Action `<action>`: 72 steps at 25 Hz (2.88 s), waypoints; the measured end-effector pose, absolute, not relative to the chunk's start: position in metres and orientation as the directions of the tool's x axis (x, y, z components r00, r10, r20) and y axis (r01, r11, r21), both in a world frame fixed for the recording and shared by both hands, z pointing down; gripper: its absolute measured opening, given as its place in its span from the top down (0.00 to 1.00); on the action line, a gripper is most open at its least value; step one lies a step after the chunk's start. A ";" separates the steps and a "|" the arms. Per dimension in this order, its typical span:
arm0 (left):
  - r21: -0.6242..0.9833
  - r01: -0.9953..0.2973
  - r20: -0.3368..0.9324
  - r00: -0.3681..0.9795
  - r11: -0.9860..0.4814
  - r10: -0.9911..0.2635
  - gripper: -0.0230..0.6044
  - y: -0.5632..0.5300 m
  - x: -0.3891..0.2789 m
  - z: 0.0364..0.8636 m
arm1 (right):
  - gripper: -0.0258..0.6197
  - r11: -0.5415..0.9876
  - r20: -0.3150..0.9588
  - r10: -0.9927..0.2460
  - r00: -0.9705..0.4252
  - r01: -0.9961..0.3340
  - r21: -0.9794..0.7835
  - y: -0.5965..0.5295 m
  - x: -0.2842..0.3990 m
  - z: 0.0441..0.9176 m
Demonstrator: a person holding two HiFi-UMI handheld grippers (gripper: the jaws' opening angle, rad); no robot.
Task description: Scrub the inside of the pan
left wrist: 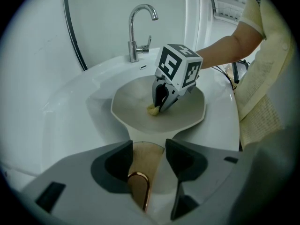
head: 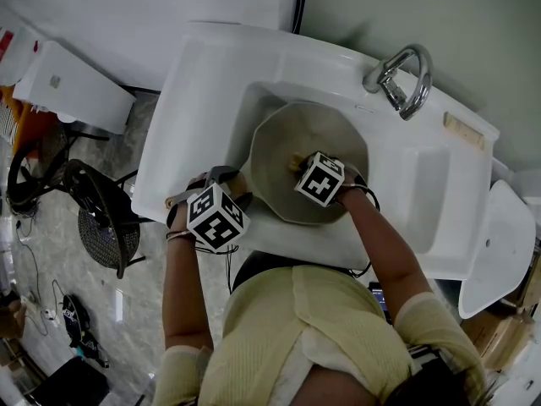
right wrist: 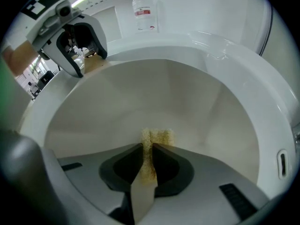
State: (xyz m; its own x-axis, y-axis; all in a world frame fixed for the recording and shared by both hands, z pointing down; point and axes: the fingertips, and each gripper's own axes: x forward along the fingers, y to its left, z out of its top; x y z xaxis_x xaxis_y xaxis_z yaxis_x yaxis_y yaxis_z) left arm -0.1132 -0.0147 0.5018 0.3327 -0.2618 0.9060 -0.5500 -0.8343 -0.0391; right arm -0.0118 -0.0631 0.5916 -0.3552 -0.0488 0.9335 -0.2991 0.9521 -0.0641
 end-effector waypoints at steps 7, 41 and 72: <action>-0.042 -0.548 0.905 0.333 -0.836 -0.264 0.55 -0.015 -0.113 0.501 | 0.84 0.954 0.925 -0.028 -0.378 -0.288 -0.088 -0.052 -0.020 0.588; -0.110 -0.533 0.876 0.346 -0.839 -0.335 0.55 -0.012 -0.112 0.497 | 0.87 0.867 0.766 -0.179 -0.617 -0.467 -0.174 -0.035 0.002 0.498; 0.238 -0.772 0.460 0.624 -0.589 -0.632 0.72 -0.013 -0.067 0.387 | 0.87 0.699 0.588 -0.422 -0.690 -0.661 -0.274 -0.038 0.028 0.441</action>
State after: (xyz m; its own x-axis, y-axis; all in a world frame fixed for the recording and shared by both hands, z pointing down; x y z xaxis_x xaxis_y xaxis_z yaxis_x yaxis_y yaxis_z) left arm -0.0669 -0.0128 0.3871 0.6239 -0.6321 0.4596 -0.7722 -0.5891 0.2380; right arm 0.0279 -0.0383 0.4411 -0.6899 -0.4225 0.5879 -0.6610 0.6987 -0.2735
